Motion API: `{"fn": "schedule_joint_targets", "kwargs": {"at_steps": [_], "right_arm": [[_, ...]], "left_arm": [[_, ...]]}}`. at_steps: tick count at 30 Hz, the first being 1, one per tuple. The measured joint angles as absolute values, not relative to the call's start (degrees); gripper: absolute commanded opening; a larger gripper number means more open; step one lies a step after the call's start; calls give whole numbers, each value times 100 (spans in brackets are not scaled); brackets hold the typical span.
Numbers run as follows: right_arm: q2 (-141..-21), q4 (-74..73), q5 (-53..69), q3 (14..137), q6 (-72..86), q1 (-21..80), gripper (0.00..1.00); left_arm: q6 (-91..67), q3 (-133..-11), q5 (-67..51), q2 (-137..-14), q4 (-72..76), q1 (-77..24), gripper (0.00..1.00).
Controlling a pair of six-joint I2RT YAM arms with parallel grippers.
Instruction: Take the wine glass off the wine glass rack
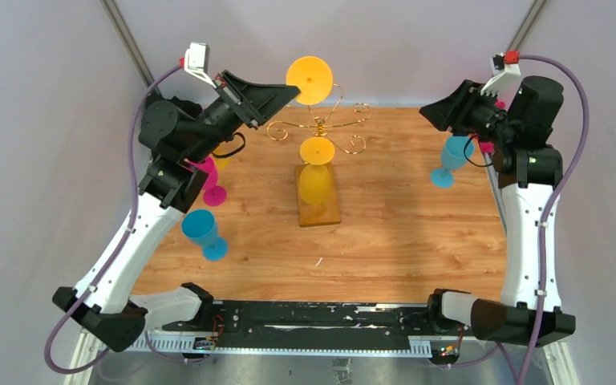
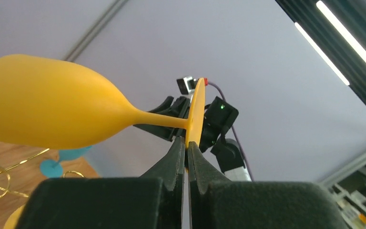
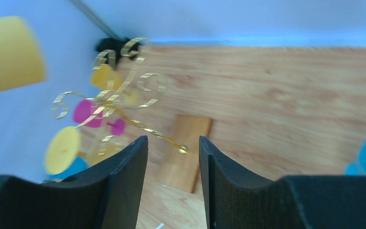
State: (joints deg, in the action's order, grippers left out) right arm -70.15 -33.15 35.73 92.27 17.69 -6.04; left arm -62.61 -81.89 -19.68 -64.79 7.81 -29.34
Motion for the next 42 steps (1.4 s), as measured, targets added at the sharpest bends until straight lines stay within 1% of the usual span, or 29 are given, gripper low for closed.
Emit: {"fn": "schedule_joint_targets", "kwargs": {"at_steps": [4, 6, 10, 12, 14, 17, 21, 23, 26, 30, 42], "right_arm": [[-6600, -1966, 4766, 8768, 2674, -604, 55], [-6451, -1186, 5231, 8503, 3208, -604, 57], [-6353, 768, 5999, 7992, 4545, -604, 59], [-6405, 1903, 6254, 7778, 5312, -604, 60], [-6514, 3074, 6434, 7642, 6099, -604, 60], [-6731, 4705, 6558, 7601, 7238, -604, 60], [-7087, 6737, 6536, 7719, 8667, -604, 60], [-7317, 7448, 6486, 7922, 9255, -598, 60], [-7546, 8049, 6427, 8106, 9795, -576, 60], [-7642, 8425, 6431, 8147, 10143, -482, 60], [-7920, 8661, 6453, 8838, 10418, 379, 59]], "left_arm": [[-6239, -8217, -2864, -6766, 1527, -2945, 0], [-6383, -8184, -3312, -6799, 2248, -2950, 0], [-7205, -7896, -4064, -6873, 4698, -2974, 0], [-7896, -7950, -4335, -7137, 6139, -2978, 0], [-8541, -8147, -4563, -7509, 7271, -2980, 0], [-9105, -8213, -4805, -7940, 8090, -2982, 0], [-9413, -8117, -4998, -8311, 8390, -2980, 0], [-9485, -8060, -5048, -8364, 8438, -2982, 0], [-9522, -8051, -5092, -8361, 8521, -2982, 0], [-9522, -8051, -5111, -8326, 8604, -2982, 0], [-9607, -8071, -5124, -8473, 8665, -3011, 0]]}}
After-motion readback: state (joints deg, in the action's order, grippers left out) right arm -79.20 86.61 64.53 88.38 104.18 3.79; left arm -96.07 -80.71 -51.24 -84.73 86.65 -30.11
